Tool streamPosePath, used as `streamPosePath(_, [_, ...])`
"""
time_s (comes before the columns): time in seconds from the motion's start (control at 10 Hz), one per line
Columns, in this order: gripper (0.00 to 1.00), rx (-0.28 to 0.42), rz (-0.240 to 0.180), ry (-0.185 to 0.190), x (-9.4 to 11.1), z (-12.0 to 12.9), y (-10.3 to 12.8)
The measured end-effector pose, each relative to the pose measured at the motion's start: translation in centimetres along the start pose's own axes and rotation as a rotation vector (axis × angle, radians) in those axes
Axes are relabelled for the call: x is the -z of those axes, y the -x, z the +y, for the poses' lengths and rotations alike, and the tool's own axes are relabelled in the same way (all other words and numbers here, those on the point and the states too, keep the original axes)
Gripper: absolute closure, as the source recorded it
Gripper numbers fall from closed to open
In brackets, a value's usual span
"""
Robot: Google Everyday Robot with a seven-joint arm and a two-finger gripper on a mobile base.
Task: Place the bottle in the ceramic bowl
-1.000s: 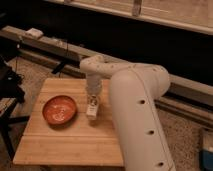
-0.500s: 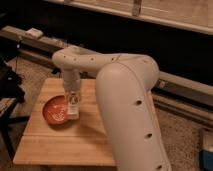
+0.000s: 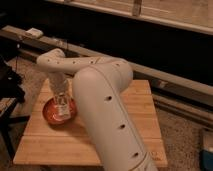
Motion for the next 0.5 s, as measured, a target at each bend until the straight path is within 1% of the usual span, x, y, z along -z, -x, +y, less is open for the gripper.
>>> streamPosePath(0.2, [0.64,0.028,-0.013,-0.007,-0.7,0.3,1.6])
streamPosePath(0.3, [0.55,0.042,-0.020,-0.008,-0.7,0.7,2.1])
streamPosePath(0.4, [0.42,0.057,-0.032,-0.009,-0.4,1.0,2.8])
streamPosePath(0.5, [0.35,0.065,-0.038,-0.010,-0.3,1.2,3.0])
